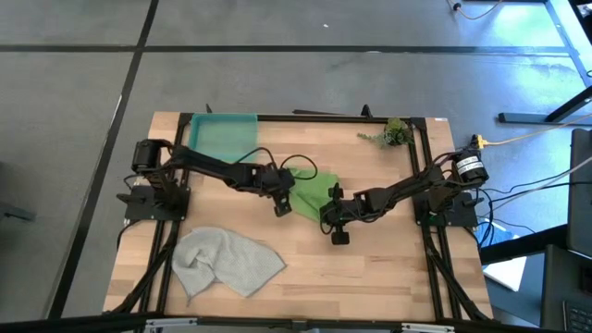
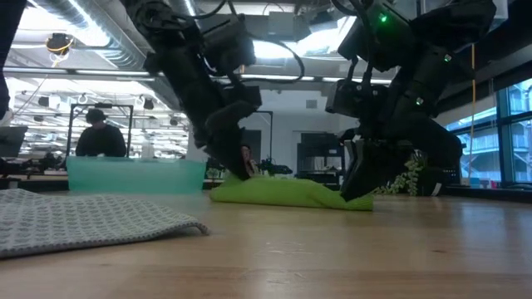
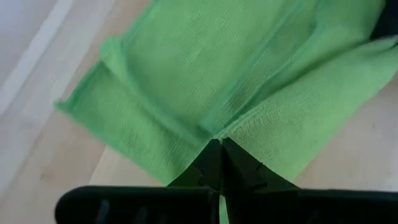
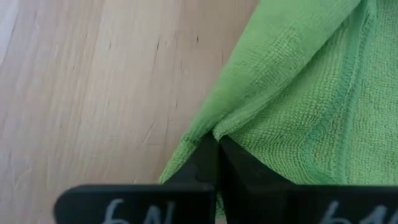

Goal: Roll microfiber towels into tight, uniform cylinder then place into a basket
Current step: Roll the green towel

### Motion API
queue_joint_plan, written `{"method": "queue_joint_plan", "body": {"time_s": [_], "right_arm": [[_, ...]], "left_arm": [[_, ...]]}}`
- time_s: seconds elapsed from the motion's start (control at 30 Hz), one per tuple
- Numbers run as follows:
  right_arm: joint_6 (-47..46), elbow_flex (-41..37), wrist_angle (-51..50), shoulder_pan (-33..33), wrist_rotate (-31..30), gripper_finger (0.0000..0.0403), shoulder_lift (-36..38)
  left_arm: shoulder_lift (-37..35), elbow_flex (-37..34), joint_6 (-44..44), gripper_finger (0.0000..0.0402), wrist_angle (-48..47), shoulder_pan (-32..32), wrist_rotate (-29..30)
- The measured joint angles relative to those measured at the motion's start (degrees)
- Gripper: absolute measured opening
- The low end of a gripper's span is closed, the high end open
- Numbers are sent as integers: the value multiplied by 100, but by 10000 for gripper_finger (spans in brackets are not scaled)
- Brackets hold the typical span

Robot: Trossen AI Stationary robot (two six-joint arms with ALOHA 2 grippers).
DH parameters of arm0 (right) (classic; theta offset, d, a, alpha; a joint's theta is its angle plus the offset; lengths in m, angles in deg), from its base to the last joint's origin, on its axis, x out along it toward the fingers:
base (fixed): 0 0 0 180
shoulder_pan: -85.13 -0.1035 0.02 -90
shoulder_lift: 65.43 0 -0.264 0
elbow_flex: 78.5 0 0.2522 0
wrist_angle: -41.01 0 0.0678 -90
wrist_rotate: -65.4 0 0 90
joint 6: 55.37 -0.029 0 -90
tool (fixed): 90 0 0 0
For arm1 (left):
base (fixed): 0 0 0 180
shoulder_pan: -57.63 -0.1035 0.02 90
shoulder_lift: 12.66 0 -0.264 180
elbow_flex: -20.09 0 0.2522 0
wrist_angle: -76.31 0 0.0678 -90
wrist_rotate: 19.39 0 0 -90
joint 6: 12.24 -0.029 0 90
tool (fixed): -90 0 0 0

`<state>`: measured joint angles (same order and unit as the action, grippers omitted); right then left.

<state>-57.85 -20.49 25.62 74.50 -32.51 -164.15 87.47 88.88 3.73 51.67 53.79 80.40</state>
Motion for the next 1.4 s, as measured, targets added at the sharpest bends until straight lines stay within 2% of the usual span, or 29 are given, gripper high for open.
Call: {"method": "queue_joint_plan", "body": {"time_s": [0.37, 0.6, 0.77, 1.03, 1.23, 1.4], "right_arm": [[-17, 4, 14, 4, -2, 34, 0], [0, 80, -118, -2, -195, 97, 0], [15, 643, -938, 0, -192, 129, 0], [-56, 1418, -2001, -68, -194, 135, 0], [-504, 1536, -2065, -206, -145, 135, 0], [-806, 1294, -1788, -294, -149, 135, 0]], "left_arm": [[355, 5, 4, 0, 57, -27, 17], [435, 7, 4, 0, 38, -28, 19], [437, 7, 2, 0, 26, -28, 20], [439, 7, -1, 0, -4, -28, 19], [442, 7, -3, 0, -15, -28, 19], [444, 4, -3, 0, -15, -28, 19]]}}
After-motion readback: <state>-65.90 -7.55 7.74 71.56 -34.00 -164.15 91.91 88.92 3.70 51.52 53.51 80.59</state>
